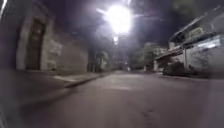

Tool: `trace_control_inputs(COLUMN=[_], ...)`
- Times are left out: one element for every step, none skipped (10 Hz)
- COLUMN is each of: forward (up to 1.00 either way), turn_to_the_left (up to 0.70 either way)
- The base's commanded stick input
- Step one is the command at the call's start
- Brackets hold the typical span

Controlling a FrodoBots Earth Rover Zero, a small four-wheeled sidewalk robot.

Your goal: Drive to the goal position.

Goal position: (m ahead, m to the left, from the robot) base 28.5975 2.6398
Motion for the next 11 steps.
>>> trace_control_inputs(forward=[0.70, 0.70, 0.70, 0.70, 0.70, 0.70, 0.70, 0.70, 0.70, 0.70, 0.70], turn_to_the_left=[0.00, 0.00, 0.00, 0.00, 0.00, 0.00, 0.00, 0.00, 0.00, 0.00, 0.00])
